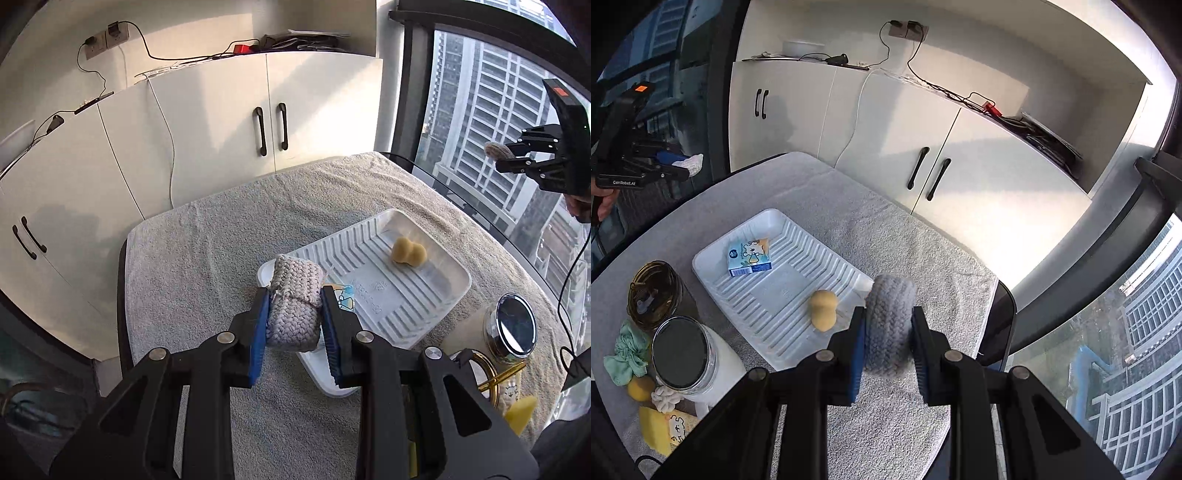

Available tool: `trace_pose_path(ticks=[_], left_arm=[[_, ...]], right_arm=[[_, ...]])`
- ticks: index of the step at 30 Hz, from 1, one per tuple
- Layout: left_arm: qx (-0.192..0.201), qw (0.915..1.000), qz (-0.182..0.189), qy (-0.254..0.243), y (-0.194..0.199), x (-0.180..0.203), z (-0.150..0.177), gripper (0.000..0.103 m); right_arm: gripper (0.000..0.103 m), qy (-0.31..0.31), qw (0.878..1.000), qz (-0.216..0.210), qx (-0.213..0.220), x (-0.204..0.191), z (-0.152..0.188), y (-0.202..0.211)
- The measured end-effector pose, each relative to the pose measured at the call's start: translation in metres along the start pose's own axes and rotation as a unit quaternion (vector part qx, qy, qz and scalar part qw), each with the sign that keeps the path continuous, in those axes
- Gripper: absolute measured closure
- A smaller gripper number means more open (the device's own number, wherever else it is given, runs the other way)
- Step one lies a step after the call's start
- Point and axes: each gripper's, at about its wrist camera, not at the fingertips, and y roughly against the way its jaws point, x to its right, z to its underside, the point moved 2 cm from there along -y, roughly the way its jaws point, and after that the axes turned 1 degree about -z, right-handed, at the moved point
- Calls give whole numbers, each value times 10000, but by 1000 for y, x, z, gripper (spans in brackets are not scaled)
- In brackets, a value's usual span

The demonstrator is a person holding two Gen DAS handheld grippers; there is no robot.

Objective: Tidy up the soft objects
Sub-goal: 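Carry the sock in the left tool while the right tool carries its sock to the tray, then open the left tool to drop its sock while the right tool releases its sock in the tray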

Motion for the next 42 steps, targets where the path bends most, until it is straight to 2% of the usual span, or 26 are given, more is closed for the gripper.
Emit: trace_pose_path(ticks=[4,10,14,19,27,37,38,40,41,42], left_arm=[[-214,9996,133,-118,-45,5,-5,78],[-610,9976,235,-206,-99,12,-3,78],[-734,9968,267,-179,-122,11,-3,78],[-880,9953,344,-206,-138,13,1,77],[-1056,9940,295,34,-153,6,10,75],[-1044,9940,293,130,-155,4,10,74],[-1037,9942,269,129,-155,4,10,71],[-1031,9942,242,156,-156,3,10,57],[-1027,9943,233,169,-156,2,10,49],[-1033,9941,263,174,-157,2,10,47]], right_arm=[[78,194,9990,-359,-205,-3,-14,-45],[78,751,9900,-1065,-549,-57,-12,-111],[78,1152,9800,-1396,-830,-96,-2,-147],[77,1270,9729,-1672,-965,-114,8,-168],[77,1262,9701,-1735,-1133,-121,21,-182],[77,1226,9727,-1664,-1053,-118,21,-181],[77,1243,9731,-1638,-1044,-119,21,-180],[74,1257,9737,-1596,-1034,-119,21,-179],[69,1272,9743,-1554,-1019,-119,21,-179],[64,1277,9749,-1522,-1009,-119,21,-178]])
